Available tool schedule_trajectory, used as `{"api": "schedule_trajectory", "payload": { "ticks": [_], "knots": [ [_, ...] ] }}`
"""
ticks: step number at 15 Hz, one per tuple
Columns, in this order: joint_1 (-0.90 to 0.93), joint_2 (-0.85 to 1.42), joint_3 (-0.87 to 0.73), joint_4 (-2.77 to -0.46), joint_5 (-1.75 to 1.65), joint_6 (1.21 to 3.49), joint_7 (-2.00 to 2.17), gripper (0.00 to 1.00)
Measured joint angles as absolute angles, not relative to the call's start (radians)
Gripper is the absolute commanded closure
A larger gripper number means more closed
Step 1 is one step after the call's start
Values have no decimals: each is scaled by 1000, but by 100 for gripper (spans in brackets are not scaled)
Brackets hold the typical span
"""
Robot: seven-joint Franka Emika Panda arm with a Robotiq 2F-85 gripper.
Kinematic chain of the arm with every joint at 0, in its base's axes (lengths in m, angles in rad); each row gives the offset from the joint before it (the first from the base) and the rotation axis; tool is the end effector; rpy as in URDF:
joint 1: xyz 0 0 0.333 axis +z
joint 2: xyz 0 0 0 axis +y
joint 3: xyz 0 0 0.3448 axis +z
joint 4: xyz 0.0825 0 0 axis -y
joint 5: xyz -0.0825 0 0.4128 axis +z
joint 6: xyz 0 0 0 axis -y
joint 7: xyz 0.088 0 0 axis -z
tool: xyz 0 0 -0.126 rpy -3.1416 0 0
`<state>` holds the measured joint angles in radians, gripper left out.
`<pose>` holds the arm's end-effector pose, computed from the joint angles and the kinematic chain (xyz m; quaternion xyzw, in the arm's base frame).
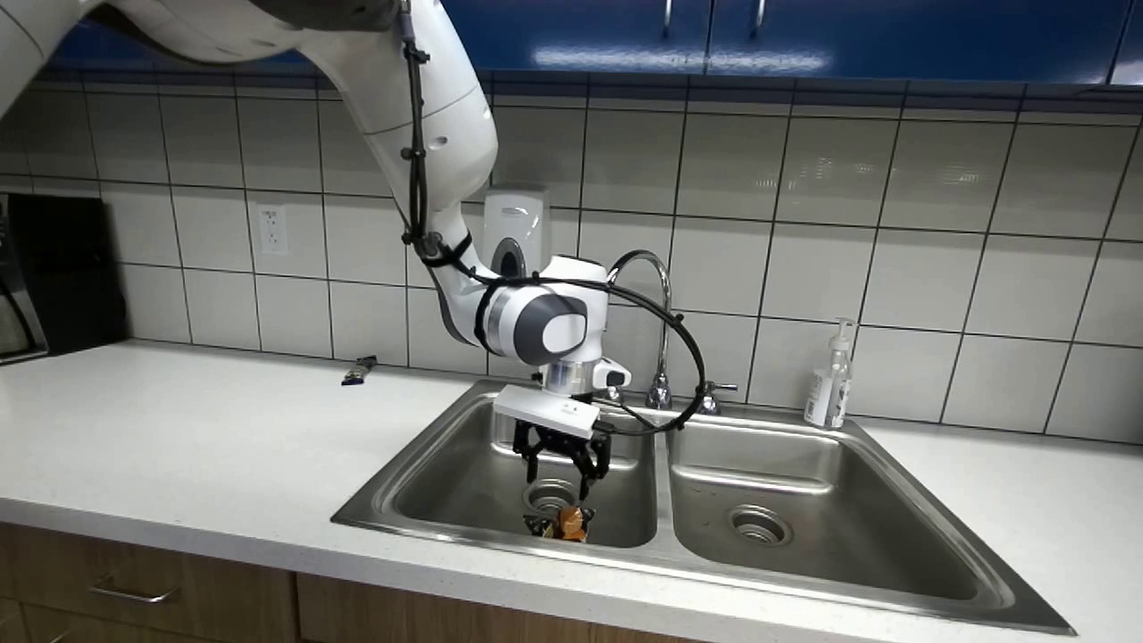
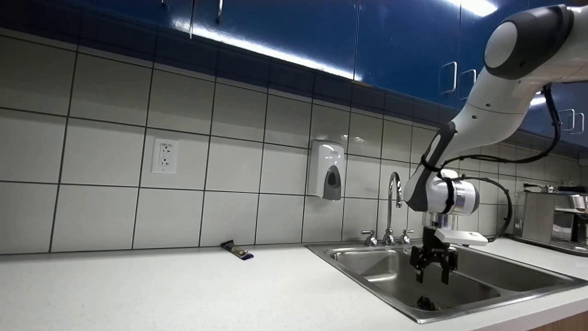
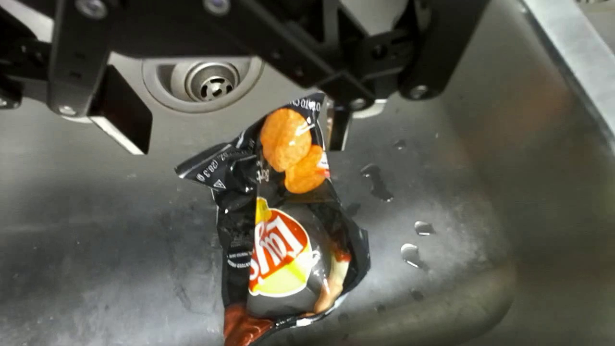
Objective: Move the lays to the left sink
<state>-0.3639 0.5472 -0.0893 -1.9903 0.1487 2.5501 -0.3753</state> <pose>0.5774 -0.2809 0.1681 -0.9954 0.0935 -0.0153 0.0138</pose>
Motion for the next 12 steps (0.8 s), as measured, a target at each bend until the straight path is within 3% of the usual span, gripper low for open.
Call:
{"api": "schedule_trajectory", "payload": {
  "ticks": [12],
  "knots": [
    [-208, 123, -108, -2294, 34, 2525, -209, 0]
  ]
}}
